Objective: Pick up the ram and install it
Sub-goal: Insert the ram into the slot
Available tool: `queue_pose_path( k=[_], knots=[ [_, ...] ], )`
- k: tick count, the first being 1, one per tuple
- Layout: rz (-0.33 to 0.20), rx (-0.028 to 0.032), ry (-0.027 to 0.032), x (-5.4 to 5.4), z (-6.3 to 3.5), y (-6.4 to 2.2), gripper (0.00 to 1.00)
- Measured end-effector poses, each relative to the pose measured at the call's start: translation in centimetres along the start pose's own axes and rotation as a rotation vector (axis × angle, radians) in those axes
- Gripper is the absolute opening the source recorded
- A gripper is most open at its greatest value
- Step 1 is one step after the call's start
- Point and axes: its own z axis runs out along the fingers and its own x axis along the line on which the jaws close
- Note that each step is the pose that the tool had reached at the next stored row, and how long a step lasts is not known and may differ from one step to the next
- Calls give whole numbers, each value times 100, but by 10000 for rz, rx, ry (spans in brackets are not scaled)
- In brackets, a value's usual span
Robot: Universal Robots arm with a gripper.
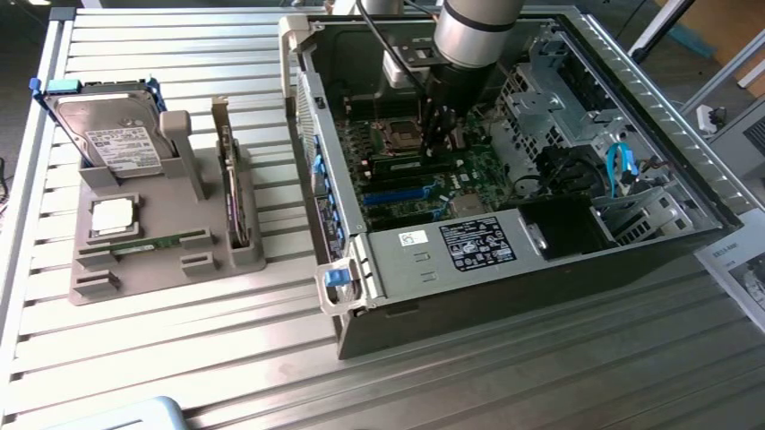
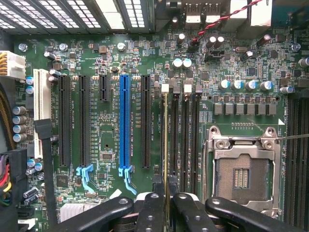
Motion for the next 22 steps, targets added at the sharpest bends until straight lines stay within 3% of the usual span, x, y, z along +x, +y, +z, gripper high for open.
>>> queue_pose_path(
  k=[9,12,16,17,20,22],
  knots=[
    [0,-1,0,0,2,0,15],
    [0,0,0,0,2,0,33],
    [0,-1,11,0,-6,0,33],
    [1,-1,11,2,-82,1,33],
    [1,0,9,-7,-176,1,32],
    [0,0,10,-6,-251,2,19]
  ],
)
